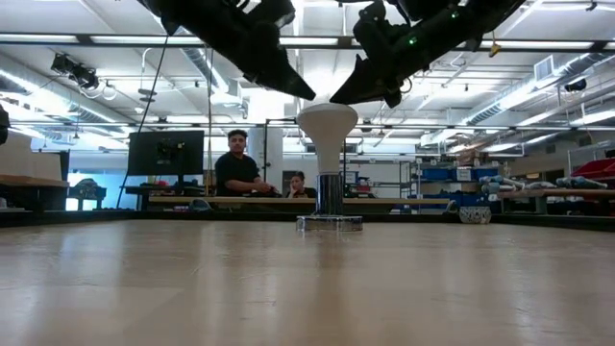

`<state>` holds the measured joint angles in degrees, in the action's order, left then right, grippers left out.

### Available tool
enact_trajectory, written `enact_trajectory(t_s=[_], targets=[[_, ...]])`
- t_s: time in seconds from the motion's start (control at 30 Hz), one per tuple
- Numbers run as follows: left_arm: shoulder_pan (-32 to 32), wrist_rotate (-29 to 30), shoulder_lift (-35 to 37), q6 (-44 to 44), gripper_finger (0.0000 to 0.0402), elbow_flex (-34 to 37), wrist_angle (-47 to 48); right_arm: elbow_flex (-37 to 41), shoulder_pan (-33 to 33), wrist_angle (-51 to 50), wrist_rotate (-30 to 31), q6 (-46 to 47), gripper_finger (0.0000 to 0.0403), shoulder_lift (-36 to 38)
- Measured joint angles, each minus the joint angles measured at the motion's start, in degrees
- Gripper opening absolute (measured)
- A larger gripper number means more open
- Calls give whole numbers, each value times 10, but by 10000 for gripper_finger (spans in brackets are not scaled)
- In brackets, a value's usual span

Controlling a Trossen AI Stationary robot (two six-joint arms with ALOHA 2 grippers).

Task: Screw lightbulb
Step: Insert the lightbulb into the silver lamp socket

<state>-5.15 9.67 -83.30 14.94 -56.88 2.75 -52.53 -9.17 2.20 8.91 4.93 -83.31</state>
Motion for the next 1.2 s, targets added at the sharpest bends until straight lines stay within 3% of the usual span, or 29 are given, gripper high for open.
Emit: enact_trajectory(t_s=[0.47, 1.2], targets=[[-4, 56, -16, -2, 0, 0, -46, 0, -1, 2, -2, -5, 8, 0], [-19, 49, -45, -5, 0, -3, -70, 3, -4, -9, -3, -12, 12, 19]])
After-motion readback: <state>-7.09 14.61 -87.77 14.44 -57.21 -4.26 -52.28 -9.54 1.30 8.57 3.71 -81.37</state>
